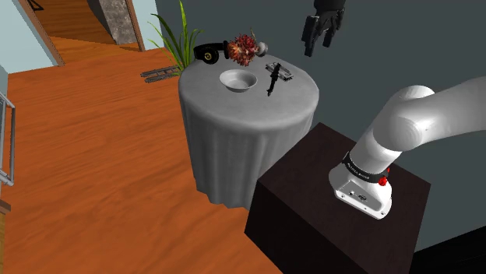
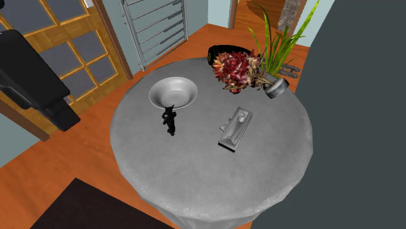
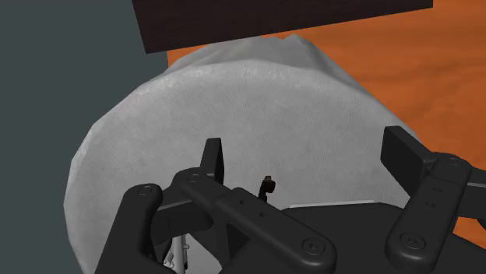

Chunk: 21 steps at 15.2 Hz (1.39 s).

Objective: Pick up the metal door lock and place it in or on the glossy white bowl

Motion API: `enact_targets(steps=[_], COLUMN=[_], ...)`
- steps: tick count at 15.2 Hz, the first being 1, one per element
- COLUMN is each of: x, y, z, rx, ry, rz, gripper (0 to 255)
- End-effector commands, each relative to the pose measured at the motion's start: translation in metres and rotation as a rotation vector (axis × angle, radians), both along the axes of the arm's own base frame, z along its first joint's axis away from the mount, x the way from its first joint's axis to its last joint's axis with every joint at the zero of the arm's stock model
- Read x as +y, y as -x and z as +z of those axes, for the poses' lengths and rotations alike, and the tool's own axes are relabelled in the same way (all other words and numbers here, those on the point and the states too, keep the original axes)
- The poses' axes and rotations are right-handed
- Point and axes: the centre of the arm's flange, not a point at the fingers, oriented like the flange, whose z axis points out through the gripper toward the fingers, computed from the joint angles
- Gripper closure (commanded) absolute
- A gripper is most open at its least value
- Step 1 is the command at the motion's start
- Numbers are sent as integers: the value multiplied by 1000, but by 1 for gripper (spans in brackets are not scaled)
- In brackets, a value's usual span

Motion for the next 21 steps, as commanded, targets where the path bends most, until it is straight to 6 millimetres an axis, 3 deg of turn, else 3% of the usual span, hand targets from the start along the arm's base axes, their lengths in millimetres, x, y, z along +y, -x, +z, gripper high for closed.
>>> enact_targets(steps=[1, 21], x=[0, -106], y=[0, -185], z=[0, -148], rx=[0, 26], ry=[0, 180], rz=[0, -104], gripper=[0, 0])
